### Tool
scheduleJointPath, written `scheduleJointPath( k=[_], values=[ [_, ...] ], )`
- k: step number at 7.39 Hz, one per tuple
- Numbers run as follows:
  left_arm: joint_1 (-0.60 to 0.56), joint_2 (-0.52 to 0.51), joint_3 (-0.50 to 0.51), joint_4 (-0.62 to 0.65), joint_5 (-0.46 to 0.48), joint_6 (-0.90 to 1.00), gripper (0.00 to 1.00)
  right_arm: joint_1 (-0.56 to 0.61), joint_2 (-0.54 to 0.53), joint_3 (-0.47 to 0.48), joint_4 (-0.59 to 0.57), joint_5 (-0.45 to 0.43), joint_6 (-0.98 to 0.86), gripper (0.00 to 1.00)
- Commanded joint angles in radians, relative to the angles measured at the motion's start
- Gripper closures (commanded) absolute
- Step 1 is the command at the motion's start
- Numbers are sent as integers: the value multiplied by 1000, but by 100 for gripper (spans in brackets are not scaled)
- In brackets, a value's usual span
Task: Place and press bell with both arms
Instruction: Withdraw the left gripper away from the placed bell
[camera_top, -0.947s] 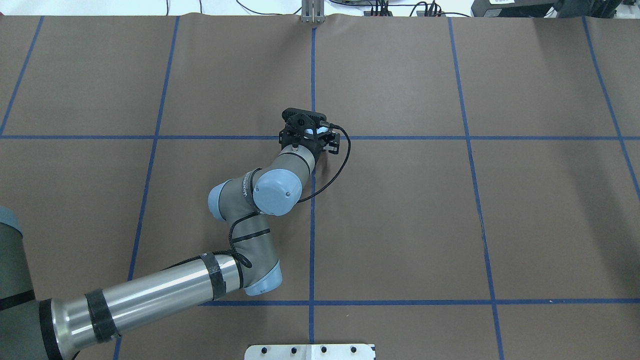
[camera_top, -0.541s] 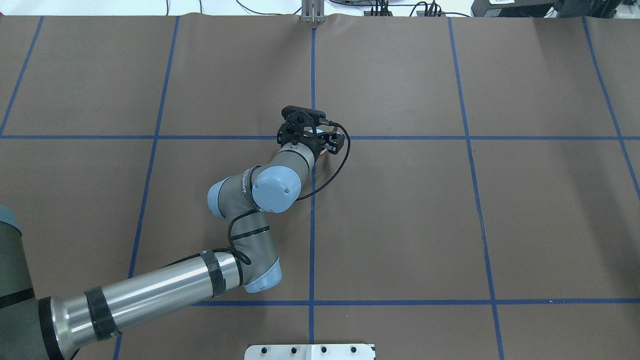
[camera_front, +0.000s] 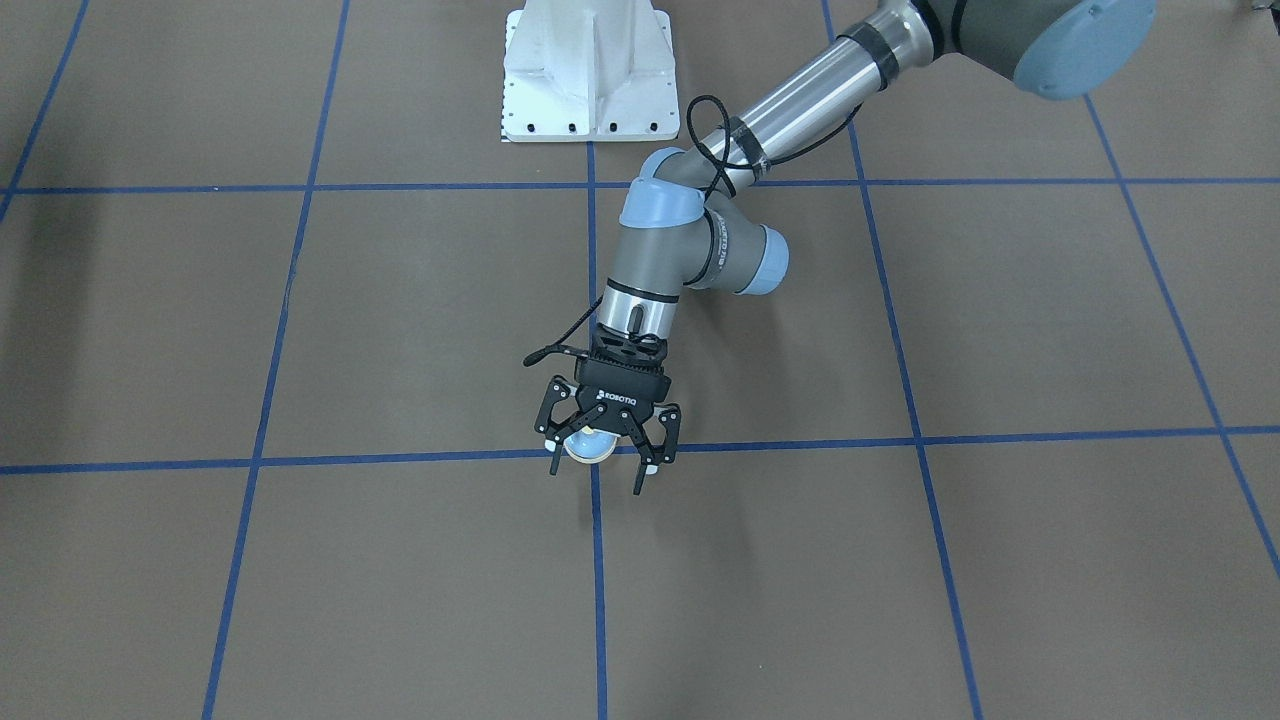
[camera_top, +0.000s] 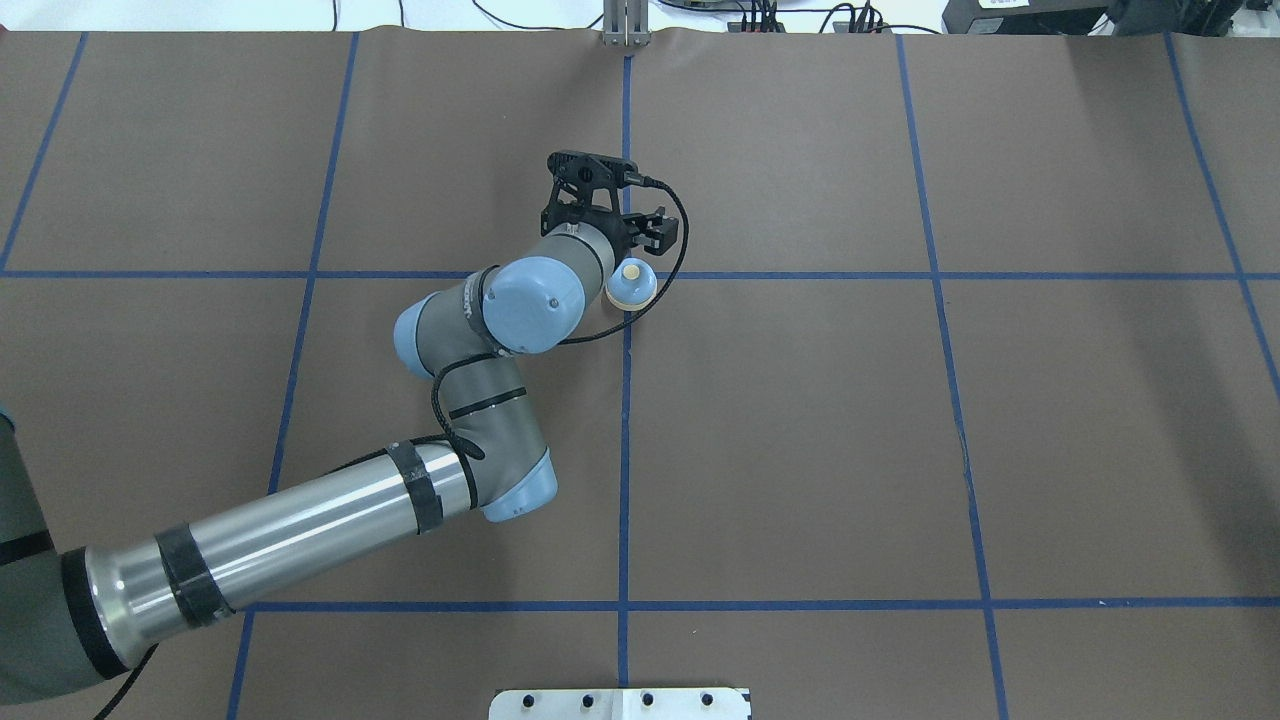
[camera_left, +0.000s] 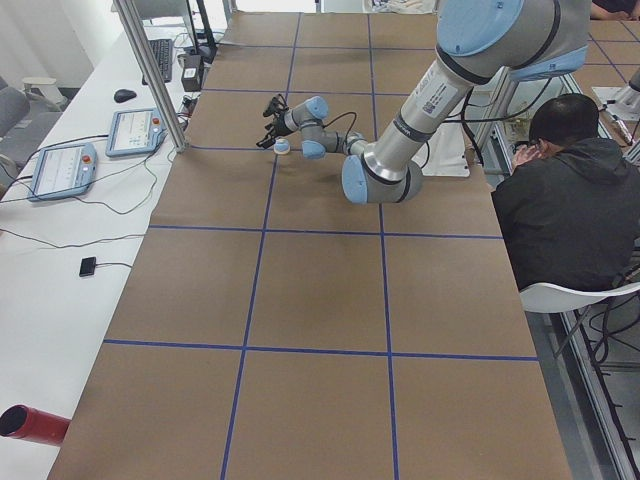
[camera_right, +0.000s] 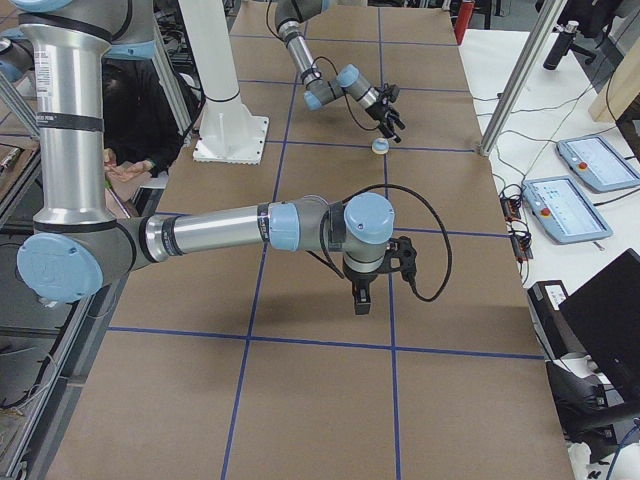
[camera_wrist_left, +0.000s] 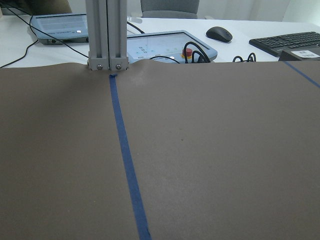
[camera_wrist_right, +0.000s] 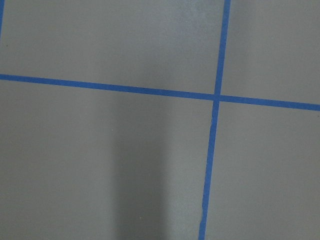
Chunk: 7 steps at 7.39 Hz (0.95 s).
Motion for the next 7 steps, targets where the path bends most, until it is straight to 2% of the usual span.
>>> scheduleJointPath(
  k=[1, 2, 4, 6, 7],
  values=[
    [-105, 0, -66, 166, -173, 11, 1, 0, 40, -3, -4, 9, 3, 0],
    [-151, 0, -74, 234, -247, 58, 1, -8, 54, -3, -6, 9, 3, 0],
    [-229, 27, -74, 286, -352, 176, 1, -37, 93, -1, -4, 6, 23, 0],
    [-294, 137, -94, 270, -464, 251, 1, -124, 213, -7, -6, -14, 197, 0],
    [-340, 215, -146, 270, -520, 306, 1, -190, 282, -12, -6, -37, 291, 0]
  ],
)
